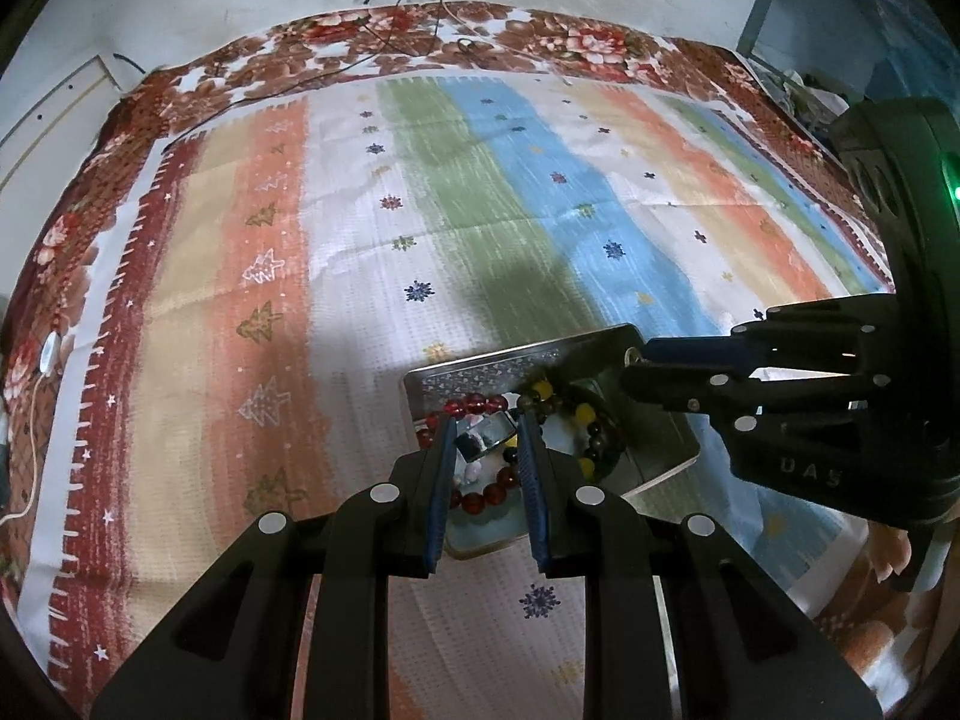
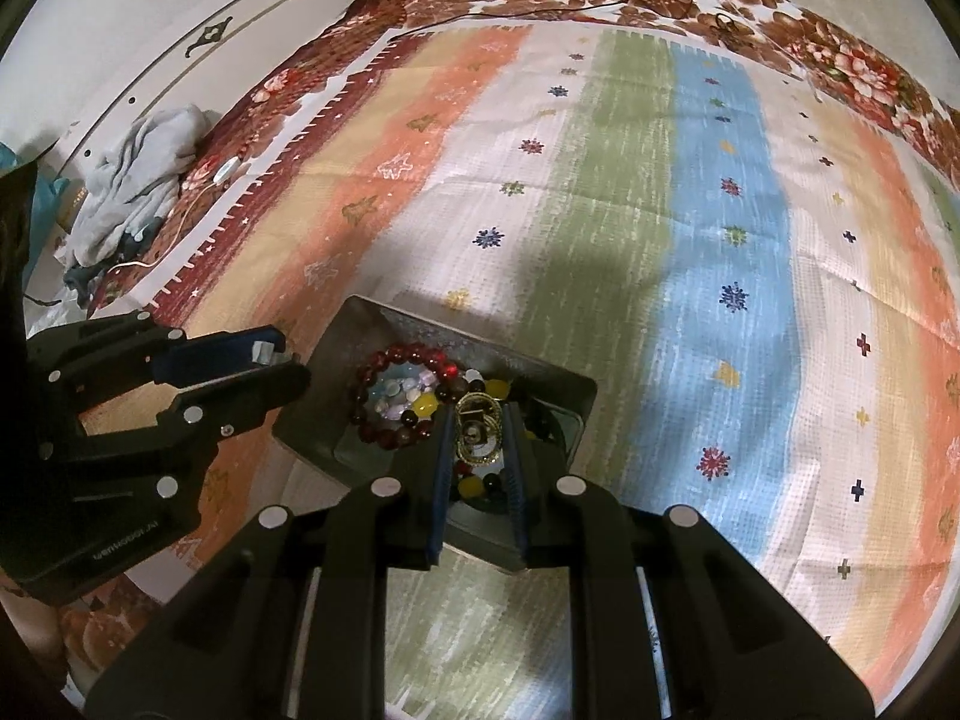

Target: Organize jewelry

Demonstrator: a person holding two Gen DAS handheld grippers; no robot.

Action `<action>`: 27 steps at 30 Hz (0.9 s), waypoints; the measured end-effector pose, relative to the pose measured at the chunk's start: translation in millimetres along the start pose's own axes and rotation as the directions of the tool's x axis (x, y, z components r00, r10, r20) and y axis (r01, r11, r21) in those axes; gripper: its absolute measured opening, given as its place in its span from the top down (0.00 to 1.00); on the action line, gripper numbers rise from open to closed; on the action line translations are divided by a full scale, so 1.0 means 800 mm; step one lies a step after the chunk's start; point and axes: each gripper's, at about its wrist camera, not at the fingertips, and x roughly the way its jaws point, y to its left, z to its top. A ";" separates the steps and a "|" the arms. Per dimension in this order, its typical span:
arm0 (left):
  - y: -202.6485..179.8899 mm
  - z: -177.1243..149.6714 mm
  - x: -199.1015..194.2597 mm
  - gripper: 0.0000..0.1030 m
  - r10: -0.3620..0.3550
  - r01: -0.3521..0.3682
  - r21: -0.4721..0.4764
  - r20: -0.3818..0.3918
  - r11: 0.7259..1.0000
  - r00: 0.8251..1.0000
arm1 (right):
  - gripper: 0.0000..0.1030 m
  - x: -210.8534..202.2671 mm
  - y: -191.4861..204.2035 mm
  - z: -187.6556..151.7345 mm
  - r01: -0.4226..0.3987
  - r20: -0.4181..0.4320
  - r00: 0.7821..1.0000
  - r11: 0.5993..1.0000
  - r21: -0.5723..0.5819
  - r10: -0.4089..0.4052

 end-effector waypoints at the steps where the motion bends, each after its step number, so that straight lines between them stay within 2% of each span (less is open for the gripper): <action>1: -0.001 0.000 0.000 0.80 -0.015 0.015 0.003 0.000 1.000 1.000 | 0.78 -0.001 -0.006 0.001 0.003 0.004 1.000 1.000 0.012 -0.003; 2: -0.001 0.000 0.001 0.80 -0.022 0.022 0.005 -0.001 1.000 1.000 | 0.63 -0.003 -0.008 0.001 0.014 0.011 1.000 1.000 0.021 -0.014; 3: -0.002 0.000 0.002 0.77 -0.025 0.025 0.009 -0.004 1.000 1.000 | 0.54 -0.004 -0.011 0.001 0.022 0.017 1.000 0.999 0.025 -0.023; 4: -0.003 0.000 0.002 0.67 -0.023 0.023 0.013 -0.006 1.000 1.000 | 0.47 -0.008 -0.016 0.002 0.039 0.027 0.999 0.999 0.036 -0.040; 6: -0.002 0.000 0.002 0.52 -0.015 0.015 0.014 -0.001 1.000 1.000 | 0.46 -0.012 -0.022 0.003 0.048 0.035 0.998 0.998 0.048 -0.050; 7: -0.002 0.000 0.001 0.47 -0.011 0.011 0.016 0.001 1.000 1.000 | 0.42 -0.015 -0.025 0.003 0.057 0.044 0.997 0.997 0.056 -0.059; 10: -0.002 -0.001 -0.004 0.35 0.017 -0.017 0.029 0.014 0.999 1.000 | 0.37 -0.020 -0.028 0.004 0.091 0.064 0.993 0.994 0.054 -0.094; 11: -0.001 0.000 -0.005 0.33 0.022 -0.023 0.029 0.018 0.999 1.000 | 0.34 -0.023 -0.028 0.004 0.093 0.074 0.993 0.994 0.056 -0.097; 13: 0.000 0.000 -0.008 0.24 0.031 -0.032 0.026 0.031 0.999 0.999 | 0.32 -0.028 -0.029 0.001 0.091 0.092 0.991 0.994 0.061 -0.096; 16: 0.001 -0.002 -0.012 0.19 0.041 -0.042 0.020 0.044 0.999 0.998 | 0.27 -0.032 -0.027 -0.004 0.107 0.110 0.988 0.993 0.049 -0.112; 22: 0.001 -0.006 -0.018 0.12 0.037 -0.038 0.019 0.058 0.999 0.998 | 0.23 -0.035 -0.028 -0.011 0.111 0.127 0.985 0.992 0.055 -0.118; 27: 0.002 -0.012 -0.021 0.06 0.053 -0.054 0.019 0.076 0.998 0.996 | 0.10 -0.045 -0.030 -0.016 0.110 0.161 0.980 0.992 0.069 -0.120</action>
